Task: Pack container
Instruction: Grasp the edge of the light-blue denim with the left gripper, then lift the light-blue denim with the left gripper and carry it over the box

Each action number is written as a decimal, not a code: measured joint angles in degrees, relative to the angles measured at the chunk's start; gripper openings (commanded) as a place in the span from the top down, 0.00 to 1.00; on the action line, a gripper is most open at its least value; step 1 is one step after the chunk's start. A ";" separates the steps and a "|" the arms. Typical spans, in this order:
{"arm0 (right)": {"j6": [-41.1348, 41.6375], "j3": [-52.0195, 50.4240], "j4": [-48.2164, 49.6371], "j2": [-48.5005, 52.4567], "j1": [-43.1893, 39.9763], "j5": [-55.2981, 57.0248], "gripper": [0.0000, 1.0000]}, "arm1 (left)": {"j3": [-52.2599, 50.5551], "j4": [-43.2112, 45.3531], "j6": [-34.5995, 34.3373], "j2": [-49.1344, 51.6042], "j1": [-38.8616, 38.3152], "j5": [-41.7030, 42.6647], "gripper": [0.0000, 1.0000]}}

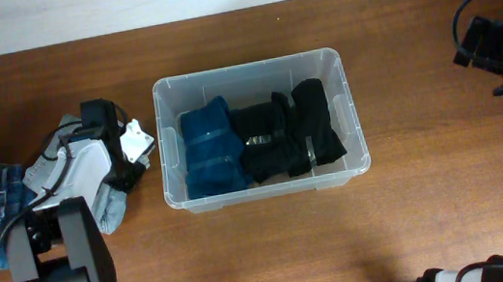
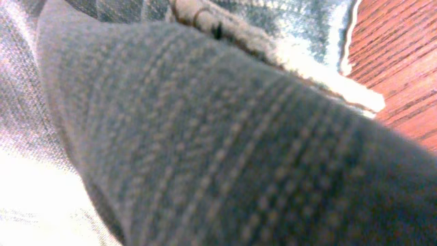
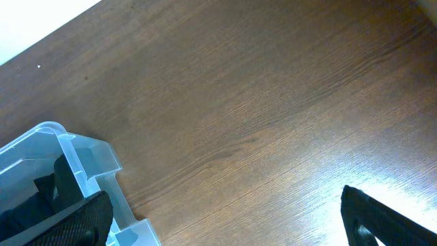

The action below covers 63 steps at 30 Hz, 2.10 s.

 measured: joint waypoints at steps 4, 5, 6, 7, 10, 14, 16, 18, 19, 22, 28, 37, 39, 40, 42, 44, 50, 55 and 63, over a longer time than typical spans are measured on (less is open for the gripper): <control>0.02 0.00 0.00 0.00 0.00 0.00 0.01 | 1.70 -2.01 -0.07 0.72 0.00 0.02 0.99; 0.02 0.00 0.00 0.00 0.00 0.00 0.01 | 2.21 -2.62 -0.24 1.01 0.00 0.04 0.99; 0.00 0.00 0.00 0.00 0.00 0.00 0.01 | 2.99 -3.45 -0.46 1.40 0.00 0.09 0.99; 0.02 0.00 0.00 0.00 0.00 0.00 0.01 | 3.23 -3.63 -0.48 1.55 0.02 0.11 0.99; -0.02 0.00 0.00 0.00 0.00 0.00 0.01 | 4.42 -4.83 -1.40 2.05 0.15 0.42 0.99; 0.00 0.00 0.00 0.00 0.00 0.00 0.01 | 5.57 -6.16 -2.23 2.49 0.26 0.68 0.99; 0.02 0.00 0.00 0.00 0.00 0.00 0.02 | 5.86 -6.49 -2.56 2.49 0.37 0.94 0.99; 0.02 0.00 0.00 0.00 0.00 0.00 0.01 | 5.99 -6.60 -2.71 2.49 0.48 1.14 0.99; 0.00 0.00 0.00 0.00 0.00 0.00 0.01 | 6.05 -6.64 -2.82 2.49 0.48 1.20 0.99; -0.02 0.00 0.00 0.00 0.00 0.00 0.01 | 6.12 -6.73 -3.04 2.49 0.50 1.31 0.99; 0.00 0.00 0.00 0.00 0.00 0.00 0.01 | 6.14 -6.86 -3.08 2.14 0.55 1.44 0.99; 0.00 0.00 0.00 0.00 0.00 0.00 0.01 | 6.14 -7.21 -3.54 -0.81 1.01 1.55 0.99; 0.00 0.00 0.00 0.00 0.00 0.00 0.01 | 6.14 -7.21 -4.00 -1.49 1.20 1.55 0.99; 0.00 0.00 0.00 0.00 0.00 0.00 0.01 | 6.14 -7.21 -4.35 -1.81 1.31 1.57 0.99; 0.00 0.00 0.00 0.00 0.00 0.00 0.01 | 6.14 -7.21 -4.68 -2.36 1.46 1.62 0.99; 0.00 0.00 0.00 0.00 0.00 0.00 0.01 | 6.14 -7.13 -4.92 -3.10 1.62 1.70 0.99; 0.04 0.00 0.00 0.00 0.00 0.00 0.02 | 6.16 -6.10 -5.77 -5.88 1.84 1.70 0.99; 0.00 0.00 0.00 0.00 0.00 0.00 0.01 | 6.19 -3.21 -9.33 -8.22 2.05 1.88 0.99; 0.02 0.00 0.00 0.00 0.00 0.00 0.02 | 6.38 -1.81 -14.62 -12.52 3.41 2.86 0.99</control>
